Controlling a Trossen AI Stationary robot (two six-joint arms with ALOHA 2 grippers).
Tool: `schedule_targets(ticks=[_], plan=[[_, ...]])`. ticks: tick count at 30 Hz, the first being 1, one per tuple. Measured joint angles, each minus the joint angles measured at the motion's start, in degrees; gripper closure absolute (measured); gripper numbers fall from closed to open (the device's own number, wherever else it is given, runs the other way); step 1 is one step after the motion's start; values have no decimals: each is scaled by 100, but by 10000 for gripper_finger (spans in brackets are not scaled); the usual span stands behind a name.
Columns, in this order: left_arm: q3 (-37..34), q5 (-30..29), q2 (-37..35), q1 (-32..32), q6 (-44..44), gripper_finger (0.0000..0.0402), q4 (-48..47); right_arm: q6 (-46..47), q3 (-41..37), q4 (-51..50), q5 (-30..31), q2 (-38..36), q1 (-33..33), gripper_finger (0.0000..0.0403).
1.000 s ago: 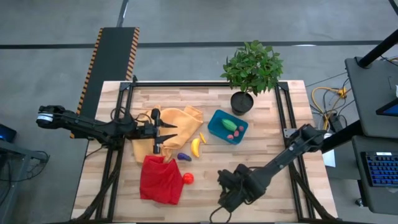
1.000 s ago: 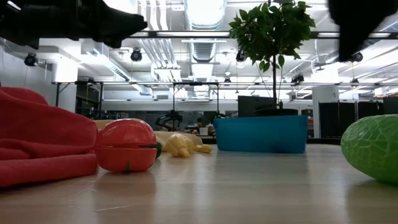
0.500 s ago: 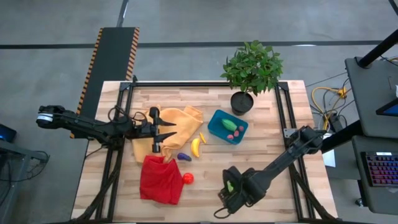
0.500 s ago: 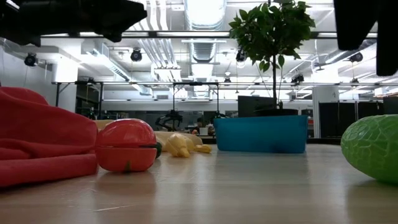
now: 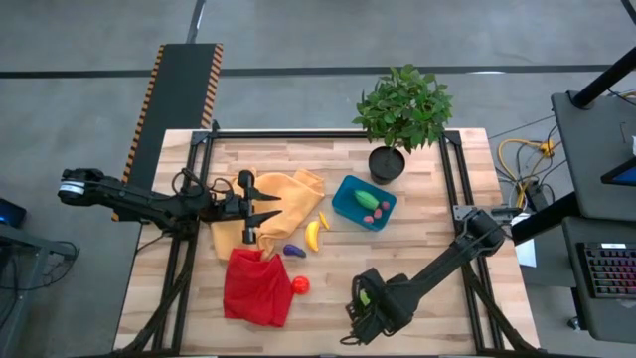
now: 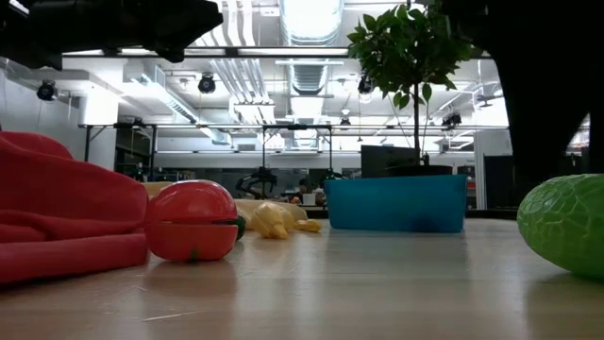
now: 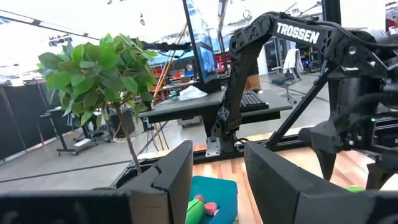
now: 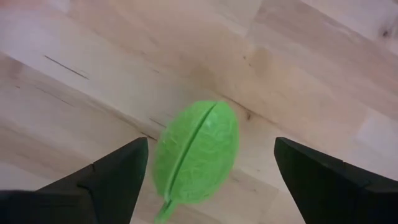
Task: Pick and placing Produce into tupperware
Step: Put the green melon into the blue bin
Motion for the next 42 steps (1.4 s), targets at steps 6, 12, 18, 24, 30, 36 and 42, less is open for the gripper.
schedule_targets(ticks=[6, 12, 18, 24, 30, 36, 42], plan=[[-9, 2, 0, 0, -4, 269, -17, -2, -4, 35, -69, 189, 4, 65], [-4, 0, 0, 0, -8, 269, -11, -45, -9, 58, -69, 377, 4, 67], [0, 0, 0, 0, -9, 269, -11, -72, -26, 58, -69, 480, 4, 71], [-3, 0, 0, 0, -11, 269, 2, -128, -43, 54, -67, 499, 6, 82], [-11, 0, 1, 0, -11, 269, -11, -225, -44, 53, -69, 499, 6, 113], [-11, 0, 0, 0, -11, 269, -9, -244, -44, 53, -69, 499, 6, 149], [-15, 0, 0, 0, -14, 269, -13, -437, -44, 48, -108, 499, 6, 172]])
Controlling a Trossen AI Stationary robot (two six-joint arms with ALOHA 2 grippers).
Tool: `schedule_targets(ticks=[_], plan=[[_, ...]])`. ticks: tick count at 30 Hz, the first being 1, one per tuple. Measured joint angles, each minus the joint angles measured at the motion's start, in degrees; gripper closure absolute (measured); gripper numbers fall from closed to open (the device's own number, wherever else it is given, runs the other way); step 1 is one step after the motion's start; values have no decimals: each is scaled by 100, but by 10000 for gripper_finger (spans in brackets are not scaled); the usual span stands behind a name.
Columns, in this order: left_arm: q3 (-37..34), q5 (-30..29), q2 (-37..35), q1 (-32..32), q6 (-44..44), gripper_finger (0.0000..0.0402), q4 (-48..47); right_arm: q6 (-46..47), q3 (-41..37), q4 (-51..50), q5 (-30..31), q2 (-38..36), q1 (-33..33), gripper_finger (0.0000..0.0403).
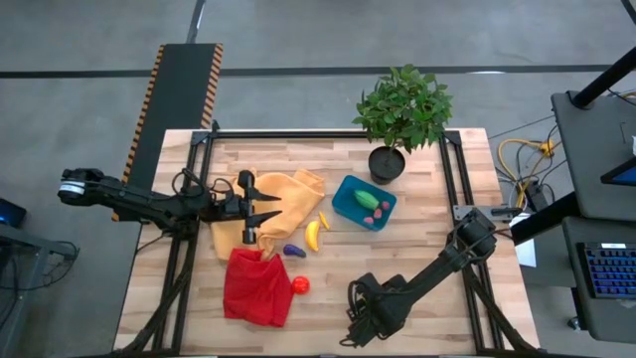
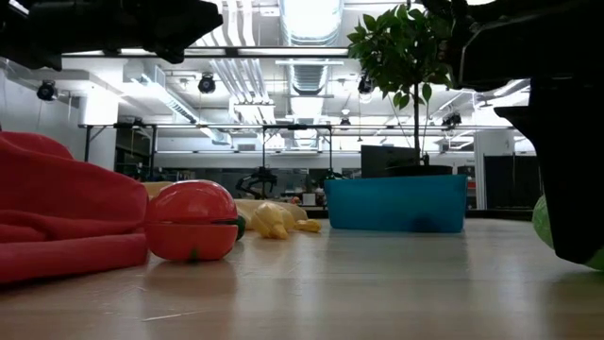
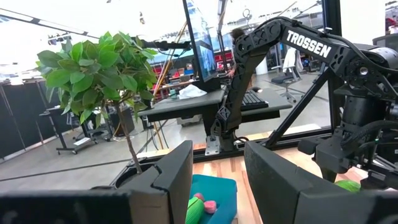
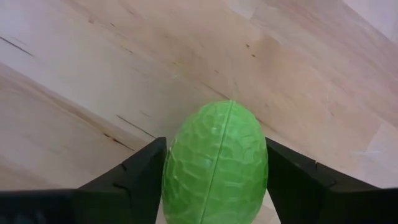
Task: Pick and placing Produce into tupperware
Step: Put the green melon into the blue bin
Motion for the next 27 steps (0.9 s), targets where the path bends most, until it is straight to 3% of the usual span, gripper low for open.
schedule_targets(ticks=[12, 19, 27], plan=[[-7, -1, 1, 0, -1, 269, 6, -637, 101, -328, 94, -142, -118, 170], [-18, 13, 1, -2, -40, 269, -17, -1039, 96, -971, 1095, -355, -476, 174], [-94, 76, 0, -4, -47, 269, -48, -2223, 96, -1072, 2112, -820, -1148, 173]])
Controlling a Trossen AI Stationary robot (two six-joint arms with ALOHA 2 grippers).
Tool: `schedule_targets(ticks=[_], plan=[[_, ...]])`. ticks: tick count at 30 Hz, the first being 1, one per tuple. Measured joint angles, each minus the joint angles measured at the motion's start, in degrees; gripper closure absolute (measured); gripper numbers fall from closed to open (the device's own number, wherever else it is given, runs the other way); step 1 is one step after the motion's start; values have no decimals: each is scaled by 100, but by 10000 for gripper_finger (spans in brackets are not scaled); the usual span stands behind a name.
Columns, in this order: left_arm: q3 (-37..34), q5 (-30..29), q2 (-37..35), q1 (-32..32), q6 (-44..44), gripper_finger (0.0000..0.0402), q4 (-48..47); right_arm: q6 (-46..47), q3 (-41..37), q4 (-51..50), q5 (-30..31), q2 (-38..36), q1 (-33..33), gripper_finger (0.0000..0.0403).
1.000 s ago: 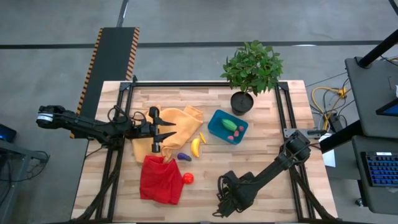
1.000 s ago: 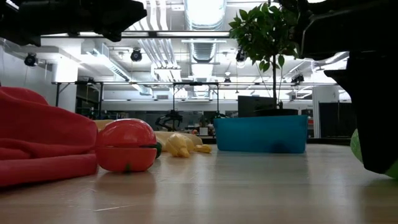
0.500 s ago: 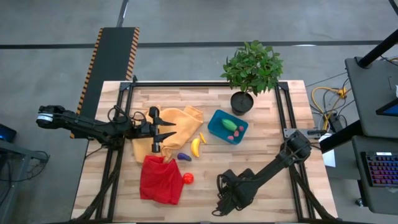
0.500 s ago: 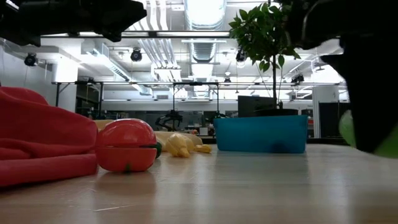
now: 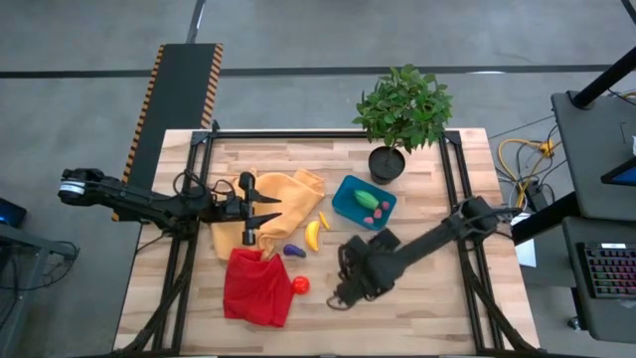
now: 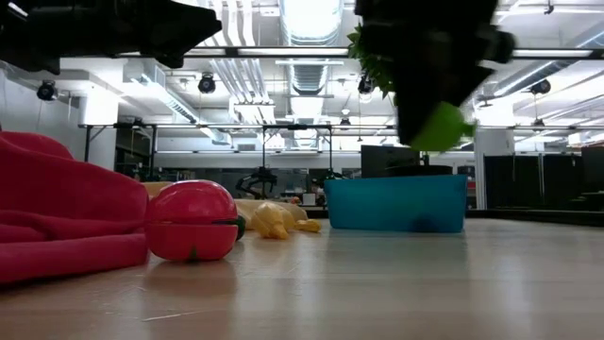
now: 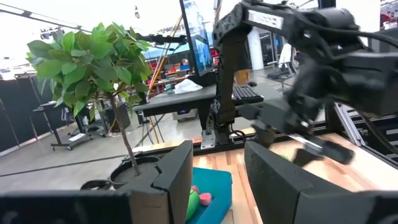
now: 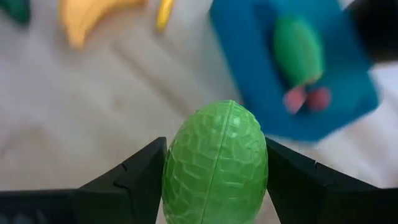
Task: Pick and placing Produce into tupperware
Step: Put the green melon into the blue bin
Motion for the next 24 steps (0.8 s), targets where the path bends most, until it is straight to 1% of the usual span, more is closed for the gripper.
schedule_targets(ticks=[8, 10, 13, 17, 24], plan=[[-4, 5, 0, 1, 7, 269, 2, -1093, -13, -101, 937, -719, -699, 172], [-4, 9, 0, 2, 11, 269, 12, -1409, -32, -97, 1068, -903, -844, 172], [1, 12, 0, 6, 16, 269, 23, -1764, -134, -97, 1105, -1185, -1037, 172], [46, 12, 0, 7, 244, 269, 39, -1906, -416, -102, 1136, -1482, -1250, 172], [121, 11, 0, 7, 365, 269, 41, -1840, -1288, -41, 1232, -1799, -1556, 172]])
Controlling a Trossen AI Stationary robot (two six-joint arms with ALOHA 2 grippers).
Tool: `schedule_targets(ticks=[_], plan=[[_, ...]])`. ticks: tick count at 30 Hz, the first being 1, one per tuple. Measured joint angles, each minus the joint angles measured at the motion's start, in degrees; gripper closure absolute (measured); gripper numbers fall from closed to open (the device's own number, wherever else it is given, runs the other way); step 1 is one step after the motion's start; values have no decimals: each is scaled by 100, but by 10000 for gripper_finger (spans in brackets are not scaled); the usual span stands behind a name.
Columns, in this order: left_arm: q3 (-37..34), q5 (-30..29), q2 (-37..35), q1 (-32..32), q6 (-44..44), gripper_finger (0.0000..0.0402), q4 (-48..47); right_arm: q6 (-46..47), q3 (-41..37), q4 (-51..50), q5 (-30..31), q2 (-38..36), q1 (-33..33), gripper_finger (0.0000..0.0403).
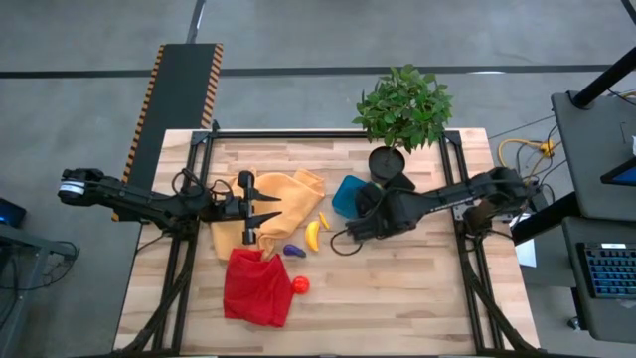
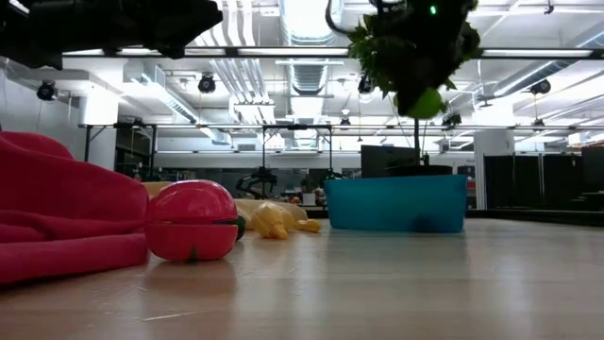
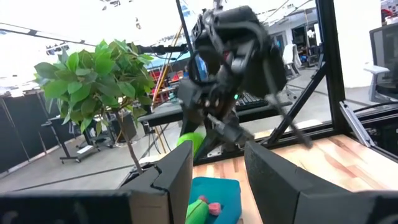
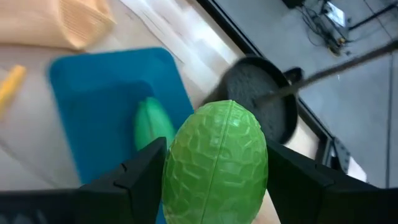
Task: Pick and placing Produce into tupperware
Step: Put the green melon into the blue bin
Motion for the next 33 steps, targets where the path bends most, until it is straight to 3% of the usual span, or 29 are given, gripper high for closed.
schedule_targets(ticks=[16, 33], plan=[[5, -7, 0, 2, 138, 269, 13, 18, -1985, 2132, -85, -294, -629, 172], [-3, -7, 2, 2, 132, 269, 8, 28, -2570, 2951, -212, -292, -699, 172]])
